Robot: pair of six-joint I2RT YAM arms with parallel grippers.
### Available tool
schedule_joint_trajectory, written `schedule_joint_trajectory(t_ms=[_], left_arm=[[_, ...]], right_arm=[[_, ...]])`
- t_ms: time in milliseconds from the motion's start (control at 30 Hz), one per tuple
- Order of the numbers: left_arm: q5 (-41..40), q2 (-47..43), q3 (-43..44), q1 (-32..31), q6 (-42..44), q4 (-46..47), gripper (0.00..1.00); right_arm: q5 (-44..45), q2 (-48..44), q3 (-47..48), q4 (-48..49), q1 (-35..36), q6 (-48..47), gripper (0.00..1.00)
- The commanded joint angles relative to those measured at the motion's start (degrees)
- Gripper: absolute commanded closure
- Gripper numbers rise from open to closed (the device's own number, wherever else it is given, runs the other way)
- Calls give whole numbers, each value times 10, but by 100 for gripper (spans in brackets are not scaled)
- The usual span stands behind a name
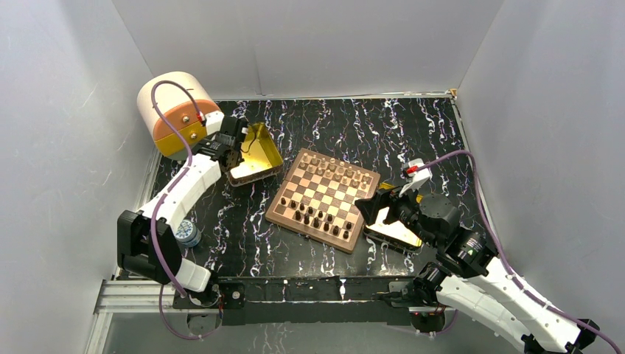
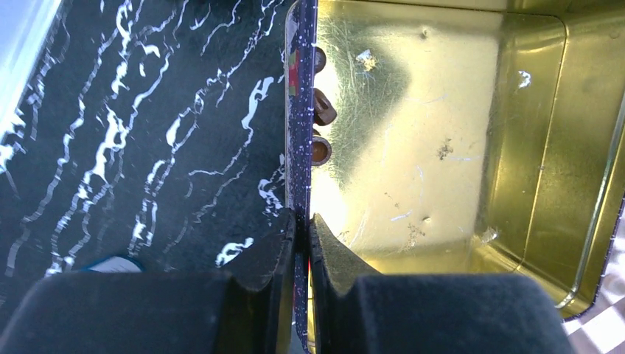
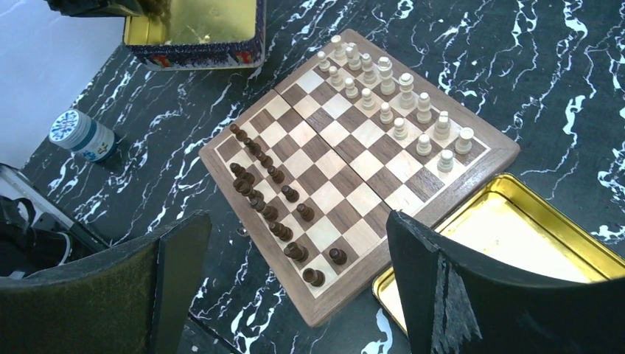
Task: Set up the chess pieces on the board
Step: Place the storage box at the center of the board.
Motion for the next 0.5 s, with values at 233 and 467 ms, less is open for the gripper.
schedule_joint_trajectory(t_ms=[233, 467], left_arm=[[162, 6, 64, 24, 304, 42, 100], [232, 56, 109, 51, 409, 21, 100]], right_arm=[[-24, -15, 27, 48, 3, -14, 1], [-22, -28, 21, 47, 2, -11, 1]])
